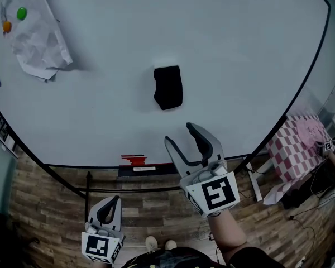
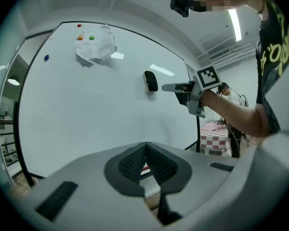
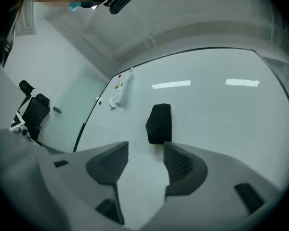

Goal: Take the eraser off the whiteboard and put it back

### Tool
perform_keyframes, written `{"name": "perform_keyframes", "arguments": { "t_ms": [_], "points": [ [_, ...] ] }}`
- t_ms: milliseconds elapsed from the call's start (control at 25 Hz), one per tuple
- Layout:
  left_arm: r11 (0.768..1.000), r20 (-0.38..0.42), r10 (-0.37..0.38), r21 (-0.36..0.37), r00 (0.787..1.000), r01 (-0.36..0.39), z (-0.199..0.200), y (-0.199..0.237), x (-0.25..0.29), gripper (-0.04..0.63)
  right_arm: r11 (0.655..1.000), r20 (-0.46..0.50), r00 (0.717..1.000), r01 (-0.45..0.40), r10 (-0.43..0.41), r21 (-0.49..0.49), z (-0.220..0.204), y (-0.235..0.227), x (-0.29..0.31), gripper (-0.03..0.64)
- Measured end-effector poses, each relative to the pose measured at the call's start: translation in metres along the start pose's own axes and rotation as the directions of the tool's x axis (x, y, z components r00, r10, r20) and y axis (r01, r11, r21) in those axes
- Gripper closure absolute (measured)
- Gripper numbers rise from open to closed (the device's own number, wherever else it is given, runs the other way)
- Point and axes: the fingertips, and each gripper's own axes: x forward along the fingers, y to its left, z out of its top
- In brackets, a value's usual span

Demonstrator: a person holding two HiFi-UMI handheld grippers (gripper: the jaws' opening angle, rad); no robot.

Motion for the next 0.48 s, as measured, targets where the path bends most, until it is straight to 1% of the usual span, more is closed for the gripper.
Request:
{"name": "perform_keyframes", "arguments": {
  "t_ms": [200, 360, 480],
  "points": [
    [1.000, -0.005, 0.003, 0.000, 1.000, -0.003, -0.004, 0.002, -0.005, 0.589, 0.999, 0.008, 1.000, 0.023, -0.023, -0.049, 0.010, -0.007, 0.017, 0.380],
    [1.000, -0.020, 0.001, 0.000, 1.000, -0.001, -0.010, 0.003, -0.008, 0.589, 0.992, 0.072, 0.996, 0.067, -0.060, -0.106, 0.027, -0.016, 0.028, 0.365],
    [1.000, -0.020, -0.001, -0.002, 1.000, 0.001, -0.012, 0.005, -0.010, 0.589, 0.988, 0.065, 0.994, 0.098, -0.091, -0.116, 0.029, -0.020, 0.038, 0.364]
  ]
}}
